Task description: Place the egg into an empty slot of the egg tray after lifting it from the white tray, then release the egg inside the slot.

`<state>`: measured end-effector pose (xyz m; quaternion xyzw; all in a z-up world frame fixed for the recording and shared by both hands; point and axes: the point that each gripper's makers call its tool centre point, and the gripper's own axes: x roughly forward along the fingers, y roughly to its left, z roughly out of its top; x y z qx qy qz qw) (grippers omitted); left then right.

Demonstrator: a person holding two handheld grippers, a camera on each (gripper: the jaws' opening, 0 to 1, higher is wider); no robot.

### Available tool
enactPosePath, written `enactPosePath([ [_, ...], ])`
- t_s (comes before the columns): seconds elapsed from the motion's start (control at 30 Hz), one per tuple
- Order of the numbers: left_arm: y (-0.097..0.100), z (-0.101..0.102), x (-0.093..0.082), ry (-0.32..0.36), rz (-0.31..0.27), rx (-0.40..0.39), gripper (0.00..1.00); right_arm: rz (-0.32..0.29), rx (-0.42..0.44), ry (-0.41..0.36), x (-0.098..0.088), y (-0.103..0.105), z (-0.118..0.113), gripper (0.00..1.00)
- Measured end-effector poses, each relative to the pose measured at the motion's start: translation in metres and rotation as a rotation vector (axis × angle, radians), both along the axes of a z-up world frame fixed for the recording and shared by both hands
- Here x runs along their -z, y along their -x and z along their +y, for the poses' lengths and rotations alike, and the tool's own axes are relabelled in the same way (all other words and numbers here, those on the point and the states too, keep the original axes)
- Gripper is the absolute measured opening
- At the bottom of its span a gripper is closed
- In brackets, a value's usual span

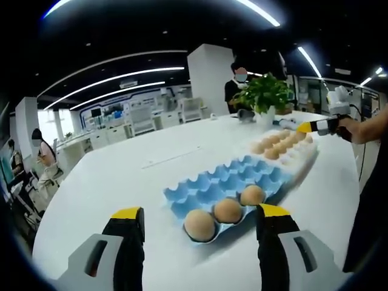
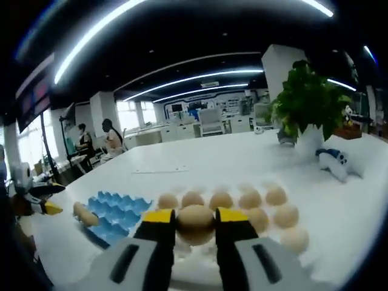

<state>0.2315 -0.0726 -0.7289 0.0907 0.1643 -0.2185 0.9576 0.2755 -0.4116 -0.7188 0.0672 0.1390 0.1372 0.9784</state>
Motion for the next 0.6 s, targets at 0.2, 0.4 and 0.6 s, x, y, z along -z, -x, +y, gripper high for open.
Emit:
enactPosePath([
  [0.2,0.001,0.001,0.001,-0.001,0.003,-0.004,0.76,0.008,-0.107,0.012,0.002,0.002,0.036,0.25],
  [0.4,0.001,0.002,0.0,0.002,0.001,-0.007,0.76,0.015,-0.199,-0.019,0.002,0.006,0.077,0.25],
  [0.6,0.001,0.002,-0.002,0.002,-0.002,-0.008,0.76,0.015,-0.286,-0.016,0.002,0.007,0.11,0.25],
])
